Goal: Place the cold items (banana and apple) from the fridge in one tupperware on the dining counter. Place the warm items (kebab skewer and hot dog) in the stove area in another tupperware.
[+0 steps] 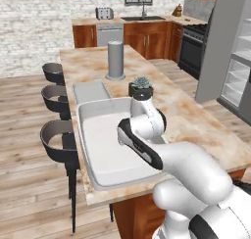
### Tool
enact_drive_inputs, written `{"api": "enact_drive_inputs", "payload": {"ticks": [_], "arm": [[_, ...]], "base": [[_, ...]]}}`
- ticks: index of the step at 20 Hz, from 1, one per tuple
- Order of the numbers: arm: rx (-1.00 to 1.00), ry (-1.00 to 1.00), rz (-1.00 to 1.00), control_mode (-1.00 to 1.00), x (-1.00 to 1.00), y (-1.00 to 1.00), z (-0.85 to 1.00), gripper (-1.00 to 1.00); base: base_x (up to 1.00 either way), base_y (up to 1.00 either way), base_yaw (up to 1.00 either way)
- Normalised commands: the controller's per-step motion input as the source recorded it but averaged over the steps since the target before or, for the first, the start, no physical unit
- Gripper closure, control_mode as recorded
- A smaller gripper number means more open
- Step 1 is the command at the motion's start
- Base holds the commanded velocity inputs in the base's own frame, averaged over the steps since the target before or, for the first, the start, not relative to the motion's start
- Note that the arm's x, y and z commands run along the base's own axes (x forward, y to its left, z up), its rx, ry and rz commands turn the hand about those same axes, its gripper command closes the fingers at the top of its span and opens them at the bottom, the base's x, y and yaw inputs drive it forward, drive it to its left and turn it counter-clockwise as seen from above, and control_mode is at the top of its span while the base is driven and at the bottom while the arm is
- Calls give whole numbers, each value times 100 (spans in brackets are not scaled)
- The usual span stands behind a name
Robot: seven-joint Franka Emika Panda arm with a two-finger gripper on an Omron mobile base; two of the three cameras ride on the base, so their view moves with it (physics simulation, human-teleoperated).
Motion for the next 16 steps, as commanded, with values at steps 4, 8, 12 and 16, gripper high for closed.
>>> {"api": "enact_drive_inputs", "payload": {"ticks": [4, 8, 12, 16], "arm": [[0, 0, 0, -100, 42, 12, -50, 100], [0, 0, 0, -100, 29, 9, -41, 100], [0, 0, 0, -100, 22, 7, -41, 100], [0, 0, 0, -100, 21, 13, -46, 100]], "base": [[0, 0, 0], [0, 0, 0], [0, 0, 0], [0, 0, 0]]}}
